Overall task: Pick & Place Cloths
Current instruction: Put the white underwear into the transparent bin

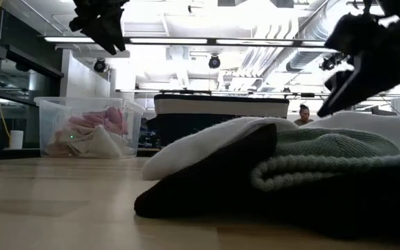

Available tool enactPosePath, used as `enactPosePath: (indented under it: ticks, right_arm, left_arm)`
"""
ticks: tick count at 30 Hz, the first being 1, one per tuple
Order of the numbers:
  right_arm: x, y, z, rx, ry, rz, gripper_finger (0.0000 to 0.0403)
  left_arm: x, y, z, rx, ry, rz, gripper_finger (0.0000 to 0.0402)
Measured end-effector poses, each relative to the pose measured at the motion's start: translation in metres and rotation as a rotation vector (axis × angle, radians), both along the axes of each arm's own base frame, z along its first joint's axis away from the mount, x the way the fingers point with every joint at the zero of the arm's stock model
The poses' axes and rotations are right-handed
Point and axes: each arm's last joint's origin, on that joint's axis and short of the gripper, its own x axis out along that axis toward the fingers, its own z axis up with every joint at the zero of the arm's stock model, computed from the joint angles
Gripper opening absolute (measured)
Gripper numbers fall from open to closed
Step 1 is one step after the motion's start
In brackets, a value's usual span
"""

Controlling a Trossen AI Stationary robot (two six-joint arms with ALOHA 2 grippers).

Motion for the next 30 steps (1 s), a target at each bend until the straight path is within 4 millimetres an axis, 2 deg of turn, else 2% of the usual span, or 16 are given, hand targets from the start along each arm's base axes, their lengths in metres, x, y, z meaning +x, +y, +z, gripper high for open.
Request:
enactPosePath:
  ticks: [7, 14, 23, 30]
  right_arm:
    - [-0.013, -0.006, -0.026, -0.034, 0.007, -0.012, 0.0195]
    - [-0.019, -0.010, -0.038, -0.076, -0.034, 0.002, 0.0195]
    - [-0.006, -0.013, -0.048, -0.089, -0.050, -0.024, 0.0195]
    - [0.002, -0.016, -0.066, -0.096, 0.003, -0.063, 0.0195]
  left_arm:
    - [0.004, -0.008, -0.001, 0.020, -0.006, -0.003, 0.0191]
    - [0.007, -0.008, -0.004, 0.017, -0.003, 0.011, 0.0191]
    - [0.010, -0.008, -0.006, 0.015, 0.006, 0.012, 0.0191]
    - [0.010, -0.008, -0.006, 0.015, 0.007, 0.012, 0.0191]
